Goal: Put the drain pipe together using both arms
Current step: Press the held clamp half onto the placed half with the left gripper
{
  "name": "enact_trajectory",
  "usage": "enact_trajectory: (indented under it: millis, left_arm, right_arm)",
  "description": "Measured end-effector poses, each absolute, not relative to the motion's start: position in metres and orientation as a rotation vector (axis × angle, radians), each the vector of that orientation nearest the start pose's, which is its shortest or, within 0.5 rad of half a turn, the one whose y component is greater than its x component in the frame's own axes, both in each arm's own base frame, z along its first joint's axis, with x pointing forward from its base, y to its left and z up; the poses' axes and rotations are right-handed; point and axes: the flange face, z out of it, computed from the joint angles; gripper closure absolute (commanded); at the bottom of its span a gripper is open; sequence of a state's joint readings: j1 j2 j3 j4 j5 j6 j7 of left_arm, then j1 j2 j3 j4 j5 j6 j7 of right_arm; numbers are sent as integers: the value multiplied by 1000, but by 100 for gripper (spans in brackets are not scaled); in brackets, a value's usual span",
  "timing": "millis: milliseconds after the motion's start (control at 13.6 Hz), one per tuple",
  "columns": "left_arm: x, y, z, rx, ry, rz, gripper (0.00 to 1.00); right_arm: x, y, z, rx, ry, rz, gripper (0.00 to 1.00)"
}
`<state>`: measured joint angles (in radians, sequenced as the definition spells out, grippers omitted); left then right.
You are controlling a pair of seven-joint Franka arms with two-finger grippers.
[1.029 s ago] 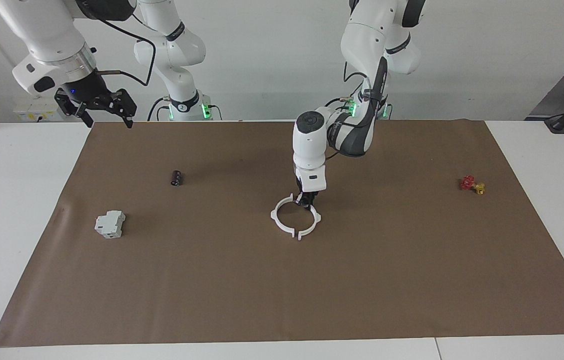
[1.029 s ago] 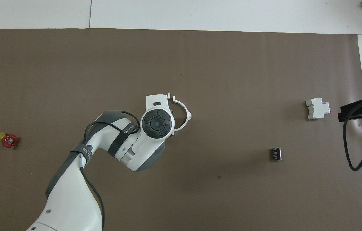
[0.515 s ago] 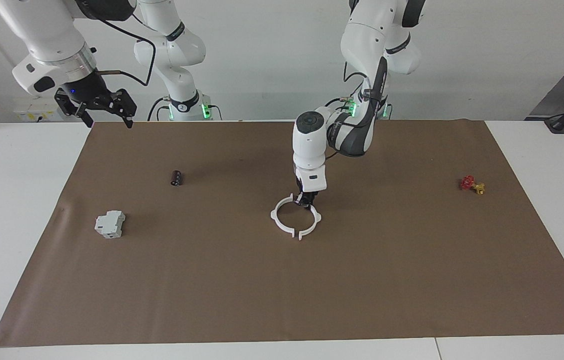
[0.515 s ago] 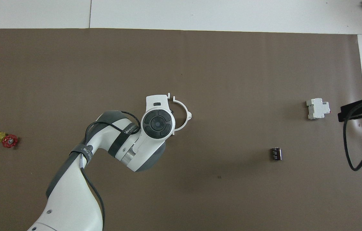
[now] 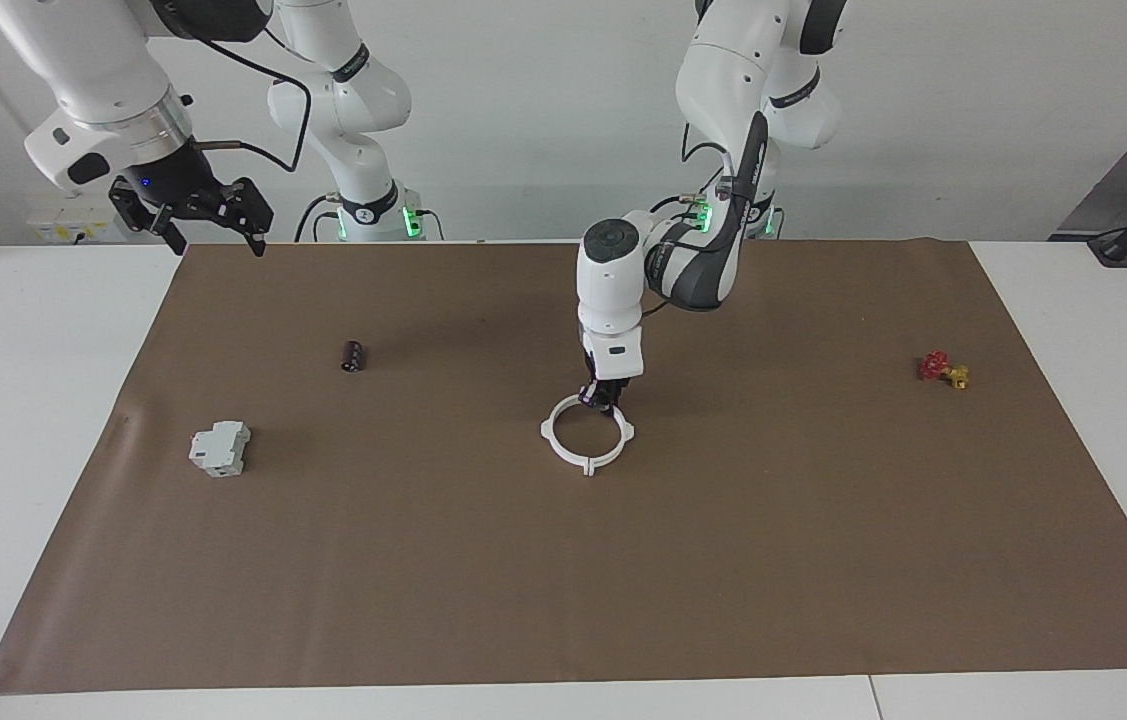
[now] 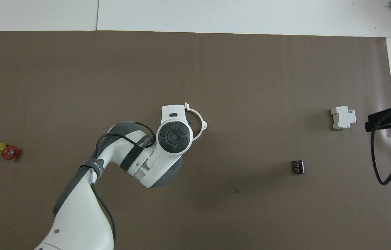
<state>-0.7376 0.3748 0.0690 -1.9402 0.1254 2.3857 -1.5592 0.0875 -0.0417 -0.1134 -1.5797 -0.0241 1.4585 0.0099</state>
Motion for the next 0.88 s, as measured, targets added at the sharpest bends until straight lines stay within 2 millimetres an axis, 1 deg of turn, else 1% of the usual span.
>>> enact_trajectory:
  millis: [74,147,221,294,368,882]
  left_arm:
    - [491,-389,298,-2901,-1221,-211,100]
    - [491,-389,298,-2900,-1221,-211,74]
    - [491,-388,298,-2900,-1222,-211,42]
    - [491,-388,298,-2900,-1222,-211,17]
    - [491,-388,298,-2900,-1222,-211,0]
    - [492,-388,298,-2899,-1220,-216,0]
  right_arm:
    - [529,-18,633,-3157,59,126,0]
    - [529,-18,633,-3157,59,126,0]
    - [529,-18,633,-3157,59,126,0]
    - [529,-18,633,-3157,59,126,0]
    - [529,-18,633,-3157,59,126,0]
    - [529,-18,633,-3157,59,126,0]
